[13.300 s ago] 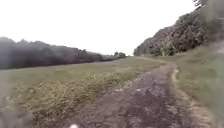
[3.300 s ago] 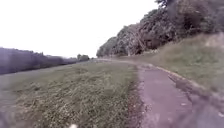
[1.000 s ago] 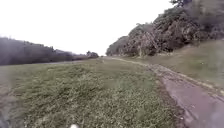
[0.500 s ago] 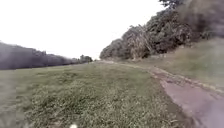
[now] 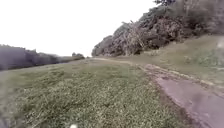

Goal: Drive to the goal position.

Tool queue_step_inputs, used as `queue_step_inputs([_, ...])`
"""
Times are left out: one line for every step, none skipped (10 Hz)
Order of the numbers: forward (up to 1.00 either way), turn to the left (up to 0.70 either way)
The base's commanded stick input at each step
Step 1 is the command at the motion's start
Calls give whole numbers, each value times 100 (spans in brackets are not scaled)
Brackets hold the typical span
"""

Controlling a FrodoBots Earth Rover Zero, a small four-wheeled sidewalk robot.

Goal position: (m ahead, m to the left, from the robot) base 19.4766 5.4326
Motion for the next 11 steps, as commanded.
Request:
queue_step_inputs([5, 0])
queue_step_inputs([5, 0])
queue_step_inputs([4, 0])
queue_step_inputs([5, 0])
queue_step_inputs([5, 0])
queue_step_inputs([4, 0])
queue_step_inputs([5, 0])
queue_step_inputs([4, 0])
queue_step_inputs([4, 0])
queue_step_inputs([4, 0])
queue_step_inputs([4, 0])
